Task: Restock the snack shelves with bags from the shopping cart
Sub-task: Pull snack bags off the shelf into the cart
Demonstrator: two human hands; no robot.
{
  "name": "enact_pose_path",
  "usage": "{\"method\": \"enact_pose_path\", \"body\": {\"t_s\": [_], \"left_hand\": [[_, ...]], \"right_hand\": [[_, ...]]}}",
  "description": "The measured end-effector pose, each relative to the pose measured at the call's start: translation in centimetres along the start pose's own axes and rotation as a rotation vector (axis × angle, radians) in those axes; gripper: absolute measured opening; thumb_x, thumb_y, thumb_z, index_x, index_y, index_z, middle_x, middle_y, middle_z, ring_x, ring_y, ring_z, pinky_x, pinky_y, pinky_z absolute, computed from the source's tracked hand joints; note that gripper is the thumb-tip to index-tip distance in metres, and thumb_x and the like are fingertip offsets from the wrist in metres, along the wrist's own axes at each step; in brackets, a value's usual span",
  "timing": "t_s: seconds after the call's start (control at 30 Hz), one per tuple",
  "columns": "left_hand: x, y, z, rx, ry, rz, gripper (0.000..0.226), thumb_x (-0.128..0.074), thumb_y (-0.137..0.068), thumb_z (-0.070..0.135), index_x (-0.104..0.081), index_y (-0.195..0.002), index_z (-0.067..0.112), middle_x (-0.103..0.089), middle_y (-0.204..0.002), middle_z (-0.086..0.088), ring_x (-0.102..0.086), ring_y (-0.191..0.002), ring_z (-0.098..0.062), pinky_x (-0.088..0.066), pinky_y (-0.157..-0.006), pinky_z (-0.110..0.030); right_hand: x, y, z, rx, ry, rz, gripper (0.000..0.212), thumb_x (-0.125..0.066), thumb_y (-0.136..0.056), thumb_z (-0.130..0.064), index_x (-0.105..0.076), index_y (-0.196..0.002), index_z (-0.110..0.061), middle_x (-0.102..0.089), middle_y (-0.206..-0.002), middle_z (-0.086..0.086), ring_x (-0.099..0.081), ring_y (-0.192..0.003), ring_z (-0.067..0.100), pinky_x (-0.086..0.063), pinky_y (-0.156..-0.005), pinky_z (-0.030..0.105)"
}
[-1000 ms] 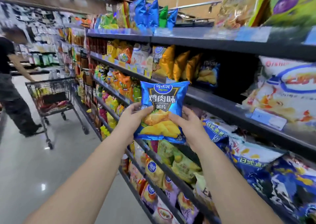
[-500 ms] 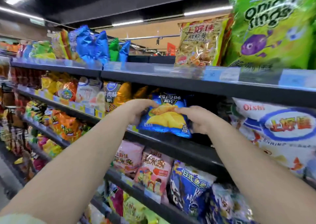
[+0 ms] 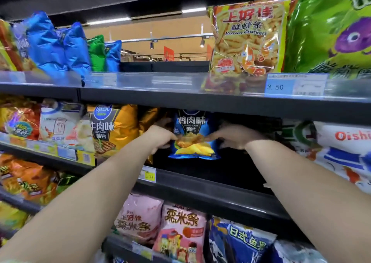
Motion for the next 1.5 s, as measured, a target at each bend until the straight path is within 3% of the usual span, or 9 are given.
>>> {"method": "enact_pose_path", "body": {"t_s": [0.1, 0.37, 0.6, 0.8, 0.9, 1.1, 1.23, 1.4, 1.5], "left_hand": [[0.3, -1.4, -0.5, -0.035, -0.056, 0.007, 0.065, -0.077, -0.079, -0.001, -0.05, -0.131, 0.027, -0.059, -0.127, -0.004, -0.057, -0.113, -0.025, -0.056, -0.088, -0.043], [-0.3, -2.7, -1.5, -0.026, -0.065, 0.028, 0.059, -0.071, -0.087, 0.007, -0.044, -0.138, 0.017, -0.053, -0.119, -0.006, -0.052, -0.098, -0.024, -0.054, -0.09, -0.038], [0.2, -3.5, -1.8, -0.077, -0.19, 0.007, 0.065, -0.077, -0.082, 0.009, -0.046, -0.139, 0.016, -0.056, -0.132, -0.011, -0.059, -0.11, -0.03, -0.055, -0.093, -0.044], [1.1, 0.4, -2.5, -0.378, -0.63, -0.016, 0.063, -0.071, -0.086, 0.017, -0.044, -0.143, 0.019, -0.055, -0.131, -0.008, -0.058, -0.103, -0.018, -0.046, -0.084, -0.021], [1.6, 2.1, -3.2, -0.491, -0.816, -0.035, 0.05, -0.064, -0.092, 0.023, -0.05, -0.139, 0.021, -0.051, -0.128, -0.005, -0.056, -0.106, -0.016, -0.048, -0.091, -0.024], [1.7, 2.5, -3.7, -0.532, -0.848, 0.003, 0.034, -0.059, -0.093, 0.027, -0.058, -0.127, 0.025, -0.053, -0.122, 0.0, -0.053, -0.109, -0.016, -0.052, -0.092, -0.03], [1.4, 2.2, -3.4, -0.544, -0.916, -0.015, 0.036, -0.059, -0.092, 0.028, -0.057, -0.128, 0.025, -0.054, -0.124, -0.001, -0.052, -0.112, -0.018, -0.053, -0.091, -0.035], [0.7, 2.4, -2.5, -0.589, -1.086, -0.004, 0.039, -0.055, -0.093, 0.03, -0.054, -0.131, 0.022, -0.058, -0.121, -0.006, -0.054, -0.11, -0.024, -0.051, -0.09, -0.039], [-0.4, 2.7, -1.7, -0.623, -1.119, -0.013, 0.037, -0.054, -0.091, 0.029, -0.057, -0.127, 0.022, -0.062, -0.116, -0.007, -0.057, -0.107, -0.028, -0.048, -0.087, -0.04]], "right_hand": [[0.0, -1.0, 0.6, 0.034, 0.015, 0.037, 0.066, -0.067, -0.082, 0.007, -0.042, -0.139, -0.017, -0.051, -0.138, 0.005, -0.051, -0.125, 0.023, -0.052, -0.077, 0.041], [-1.3, -2.3, 1.5, 0.01, -0.027, 0.114, 0.068, -0.071, -0.076, 0.012, -0.045, -0.133, -0.016, -0.064, -0.115, 0.002, -0.062, -0.108, 0.023, -0.053, -0.087, 0.051], [-2.4, -4.4, 3.6, 0.119, 0.173, 0.377, 0.128, -0.091, -0.032, -0.047, -0.037, -0.143, -0.014, -0.053, -0.138, 0.003, -0.052, -0.124, 0.022, -0.046, -0.103, 0.043], [-2.7, -4.0, 2.4, 0.188, 0.159, 0.38, 0.061, -0.084, -0.07, -0.004, -0.046, -0.115, -0.018, -0.059, -0.121, 0.0, -0.056, -0.104, 0.012, -0.046, -0.092, 0.026], [-3.2, -4.5, 2.2, 0.233, 0.166, 0.391, 0.061, -0.081, -0.072, -0.001, -0.045, -0.117, -0.021, -0.061, -0.118, -0.001, -0.056, -0.097, 0.009, -0.044, -0.086, 0.021], [-4.3, -5.5, 2.2, 0.175, 0.268, 0.467, 0.089, -0.086, -0.071, -0.016, -0.034, -0.143, -0.008, -0.049, -0.139, 0.005, -0.049, -0.121, 0.017, -0.04, -0.089, 0.022], [-4.0, -5.0, 2.3, 0.057, 0.348, 0.431, 0.1, -0.087, -0.069, -0.03, -0.027, -0.148, -0.015, -0.045, -0.143, 0.003, -0.047, -0.127, 0.024, -0.051, -0.092, 0.037], [-2.7, -2.1, 1.8, 0.017, 0.448, 0.411, 0.076, -0.085, -0.071, -0.03, -0.046, -0.134, -0.017, -0.055, -0.126, 0.005, -0.056, -0.104, 0.018, -0.05, -0.07, 0.028], [-1.8, 0.3, 1.2, 0.041, 0.7, 0.446, 0.059, -0.084, -0.072, -0.021, -0.056, -0.123, -0.015, -0.059, -0.122, 0.009, -0.056, -0.097, 0.016, -0.043, -0.074, 0.021]]}}
Point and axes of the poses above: each hand's wrist, its own y-axis away from the middle knuckle, its own x-axis out of the back of the hand, z = x × y, the point moved 1 cm from there along -y, towards the middle knuckle
